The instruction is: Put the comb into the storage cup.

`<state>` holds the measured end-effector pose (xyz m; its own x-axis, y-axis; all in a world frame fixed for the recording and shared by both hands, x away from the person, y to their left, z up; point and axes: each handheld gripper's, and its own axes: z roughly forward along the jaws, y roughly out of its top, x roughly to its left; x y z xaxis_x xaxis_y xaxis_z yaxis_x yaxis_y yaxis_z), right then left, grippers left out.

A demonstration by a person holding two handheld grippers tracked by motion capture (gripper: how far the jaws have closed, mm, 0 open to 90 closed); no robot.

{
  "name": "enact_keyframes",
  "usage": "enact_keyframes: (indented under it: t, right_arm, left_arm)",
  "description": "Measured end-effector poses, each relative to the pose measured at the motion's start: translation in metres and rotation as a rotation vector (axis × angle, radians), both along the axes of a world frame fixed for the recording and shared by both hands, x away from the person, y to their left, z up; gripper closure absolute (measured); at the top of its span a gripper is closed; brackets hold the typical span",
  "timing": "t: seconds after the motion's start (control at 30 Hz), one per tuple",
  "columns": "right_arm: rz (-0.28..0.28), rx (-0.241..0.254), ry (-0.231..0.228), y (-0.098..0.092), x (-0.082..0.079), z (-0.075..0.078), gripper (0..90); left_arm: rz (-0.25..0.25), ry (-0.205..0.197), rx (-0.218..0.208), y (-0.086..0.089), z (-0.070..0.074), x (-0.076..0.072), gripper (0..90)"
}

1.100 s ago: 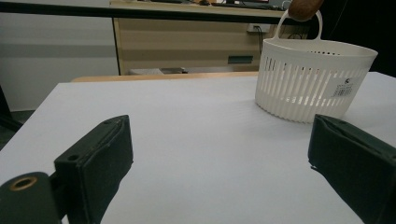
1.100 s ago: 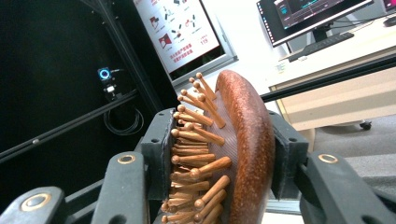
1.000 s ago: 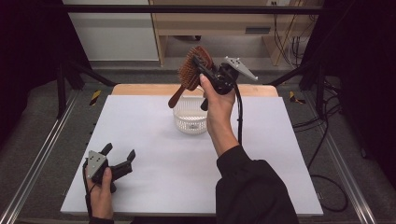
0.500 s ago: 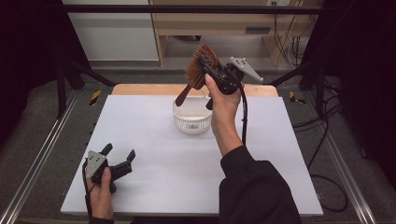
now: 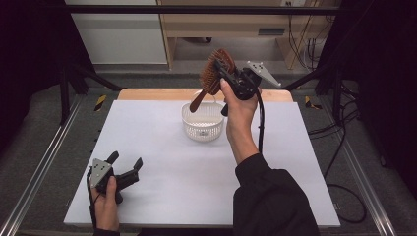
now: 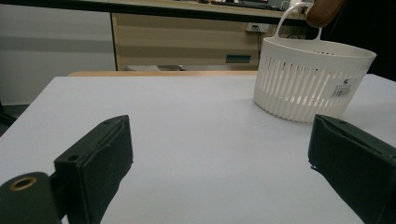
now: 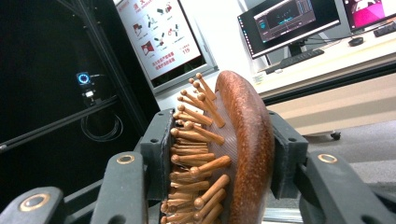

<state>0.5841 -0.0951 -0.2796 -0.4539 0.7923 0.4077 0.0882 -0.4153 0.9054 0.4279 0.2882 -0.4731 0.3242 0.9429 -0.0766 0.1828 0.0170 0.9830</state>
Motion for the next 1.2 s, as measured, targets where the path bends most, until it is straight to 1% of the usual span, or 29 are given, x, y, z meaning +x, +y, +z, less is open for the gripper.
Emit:
enact_keyframes:
  t: [0.43, 0.77, 0.97, 1.13, 1.2]
  right_arm:
    - [-0.015, 0.009, 0.026, -0.007, 0.004, -0.011, 50.8]
    - [-0.018, -0.004, 0.028, -0.007, 0.004, -0.013, 50.8]
    - [-0.021, -0.001, 0.034, -0.007, 0.005, -0.015, 50.7]
    - [-0.027, -0.005, 0.046, -0.008, 0.007, -0.022, 50.7]
    - [-0.031, 0.002, 0.051, -0.009, 0.007, -0.024, 50.8]
  left_arm:
    - [-0.003, 0.001, 0.003, 0.000, 0.000, 0.000, 6.6]
    - [-0.006, 0.002, 0.006, -0.001, 0.000, 0.000, 6.6]
    - [-0.011, 0.002, 0.004, -0.001, -0.001, 0.000, 6.6]
    - [-0.012, 0.004, 0.002, -0.001, -0.001, 0.000, 6.6]
    - [-0.014, 0.005, 0.002, -0.001, -0.001, 0.001, 6.6]
